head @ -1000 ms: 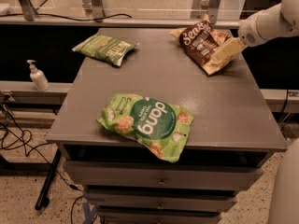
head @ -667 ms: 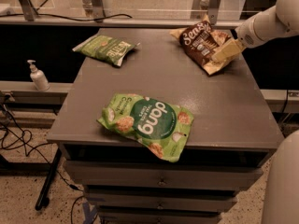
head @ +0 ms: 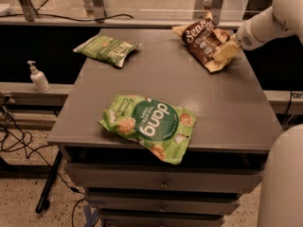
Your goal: Move brown chip bag near green rice chip bag
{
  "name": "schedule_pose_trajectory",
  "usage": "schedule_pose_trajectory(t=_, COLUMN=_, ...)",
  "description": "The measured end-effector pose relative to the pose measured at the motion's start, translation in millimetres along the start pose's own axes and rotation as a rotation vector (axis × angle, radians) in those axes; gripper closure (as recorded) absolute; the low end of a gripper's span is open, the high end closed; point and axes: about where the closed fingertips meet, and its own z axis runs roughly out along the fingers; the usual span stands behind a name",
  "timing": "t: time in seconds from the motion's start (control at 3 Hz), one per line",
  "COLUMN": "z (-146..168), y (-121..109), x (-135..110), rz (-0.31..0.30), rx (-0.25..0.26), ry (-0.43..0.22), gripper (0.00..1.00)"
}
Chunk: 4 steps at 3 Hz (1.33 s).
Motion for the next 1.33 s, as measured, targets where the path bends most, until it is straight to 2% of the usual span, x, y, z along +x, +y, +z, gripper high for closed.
schedule_pose_trajectory(t=0.33, z=0, y=0, x=0, rz=0.000, rx=-0.001, ry=0.000, gripper=0.88)
schedule_pose_trajectory(t=0.67, z=-16, y=19, x=-14, rz=-0.055, rx=-0.057, ry=-0.010, gripper=1.00)
schedule_pose_trajectory(t=1.33, z=-79, y=71, x=-43, rz=-0.217, rx=-0.208, ry=-0.025, gripper=1.00)
